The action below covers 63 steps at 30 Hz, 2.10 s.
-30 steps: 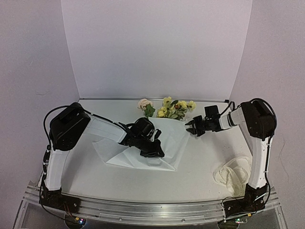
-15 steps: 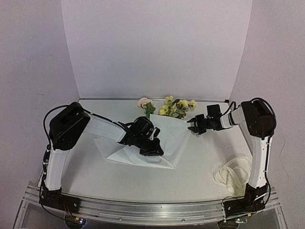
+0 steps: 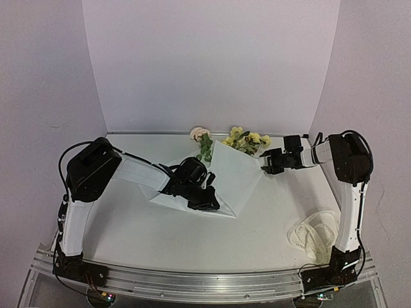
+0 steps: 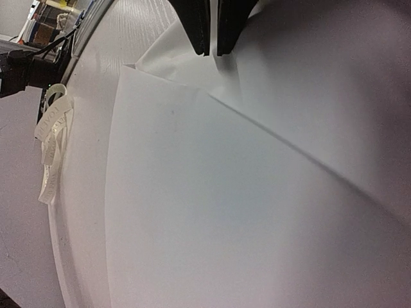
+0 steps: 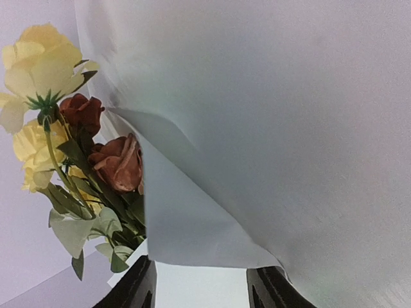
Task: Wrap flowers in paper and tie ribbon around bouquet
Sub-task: Press the fold line of the 2/3-folded wrapping paper.
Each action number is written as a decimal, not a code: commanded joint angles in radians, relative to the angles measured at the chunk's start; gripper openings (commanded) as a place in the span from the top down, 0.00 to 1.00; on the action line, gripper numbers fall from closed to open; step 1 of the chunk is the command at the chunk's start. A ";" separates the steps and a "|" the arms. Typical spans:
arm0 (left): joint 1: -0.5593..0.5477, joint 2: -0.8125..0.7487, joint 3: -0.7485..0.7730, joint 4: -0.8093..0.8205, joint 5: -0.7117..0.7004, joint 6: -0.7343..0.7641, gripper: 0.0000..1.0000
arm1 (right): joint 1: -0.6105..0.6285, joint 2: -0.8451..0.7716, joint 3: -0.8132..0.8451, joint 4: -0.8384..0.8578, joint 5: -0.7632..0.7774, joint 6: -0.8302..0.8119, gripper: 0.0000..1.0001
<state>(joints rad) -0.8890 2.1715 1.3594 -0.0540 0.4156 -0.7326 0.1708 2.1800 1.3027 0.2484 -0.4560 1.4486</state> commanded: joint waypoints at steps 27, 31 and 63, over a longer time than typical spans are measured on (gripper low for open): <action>0.122 -0.214 -0.020 -0.048 -0.003 0.000 0.69 | 0.236 -0.418 -0.068 -0.468 0.102 -0.507 0.32; 0.139 -0.180 -0.004 -0.040 0.019 -0.002 0.62 | 0.293 -0.481 -0.129 -0.511 0.163 -0.542 0.31; 0.170 -0.014 0.097 0.049 0.066 -0.030 0.99 | 0.413 -0.579 -0.284 -0.585 0.285 -0.608 0.32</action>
<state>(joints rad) -0.7229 2.2197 1.5061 -0.0443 0.4774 -0.7582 0.5529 1.6100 0.9836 -0.3174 -0.2069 0.8621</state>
